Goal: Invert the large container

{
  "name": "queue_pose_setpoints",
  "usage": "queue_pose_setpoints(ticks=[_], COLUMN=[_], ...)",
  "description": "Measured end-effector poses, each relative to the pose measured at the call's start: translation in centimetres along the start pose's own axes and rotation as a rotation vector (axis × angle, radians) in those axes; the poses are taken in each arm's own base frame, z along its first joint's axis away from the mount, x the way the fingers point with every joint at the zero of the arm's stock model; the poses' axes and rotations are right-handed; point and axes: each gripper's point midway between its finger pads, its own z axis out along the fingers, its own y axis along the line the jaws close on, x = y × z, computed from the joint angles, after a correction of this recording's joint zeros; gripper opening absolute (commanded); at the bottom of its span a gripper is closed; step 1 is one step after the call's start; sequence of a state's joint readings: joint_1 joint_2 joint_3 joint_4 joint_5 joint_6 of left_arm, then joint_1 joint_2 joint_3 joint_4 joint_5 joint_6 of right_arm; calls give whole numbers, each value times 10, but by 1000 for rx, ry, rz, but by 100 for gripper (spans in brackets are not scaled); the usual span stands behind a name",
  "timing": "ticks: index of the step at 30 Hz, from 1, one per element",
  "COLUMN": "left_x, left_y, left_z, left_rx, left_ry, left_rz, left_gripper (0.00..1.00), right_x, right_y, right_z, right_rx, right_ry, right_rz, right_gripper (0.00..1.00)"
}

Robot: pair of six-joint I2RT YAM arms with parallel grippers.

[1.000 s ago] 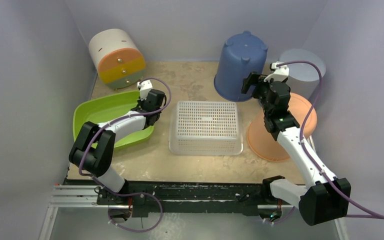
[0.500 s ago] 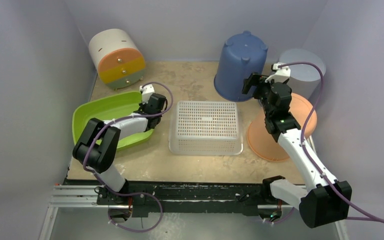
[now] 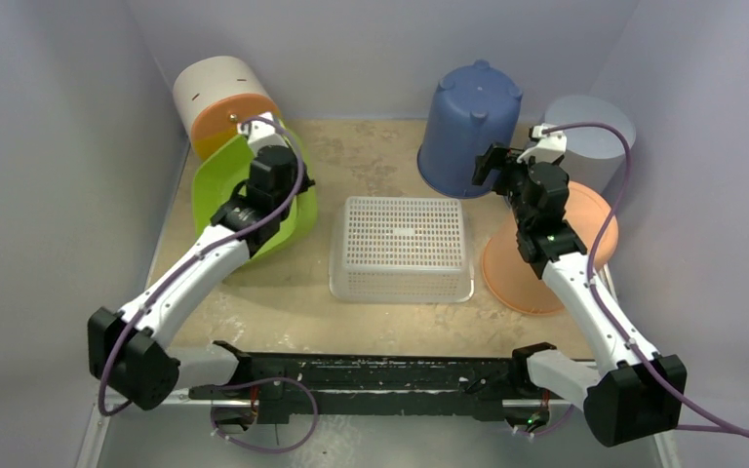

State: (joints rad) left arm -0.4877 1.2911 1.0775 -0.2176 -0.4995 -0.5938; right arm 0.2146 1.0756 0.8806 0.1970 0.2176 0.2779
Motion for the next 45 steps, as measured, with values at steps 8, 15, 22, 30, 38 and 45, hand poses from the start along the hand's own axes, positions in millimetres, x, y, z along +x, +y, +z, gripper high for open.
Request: queue_pose_setpoints(ticks=[8, 15, 22, 30, 38, 45], left_x=[-85, -85, -95, -126, -105, -74], left_y=[-48, -42, -23, -1, 14, 57], left_z=[-55, -67, -49, -61, -71, -90], left_rx=[261, 356, 508, 760, 842, 725], left_ry=[-180, -239, -309, -440, -351, -386], left_rz=[-292, -531, -786, -1101, -1311, -1347], left_gripper=[0, 0, 0, 0, 0, 0], right_x=[-2, -6, -13, -16, -14, -12], right_y=[-1, -1, -1, -2, -1, 0], right_z=[-6, -11, -18, -20, -16, -14], right_rx=[1, -1, -3, 2, 3, -1], right_ry=[1, -5, -21, -18, -9, -4], right_rz=[0, 5, 8, 7, 5, 4], right_gripper=[100, 100, 100, 100, 100, 100])
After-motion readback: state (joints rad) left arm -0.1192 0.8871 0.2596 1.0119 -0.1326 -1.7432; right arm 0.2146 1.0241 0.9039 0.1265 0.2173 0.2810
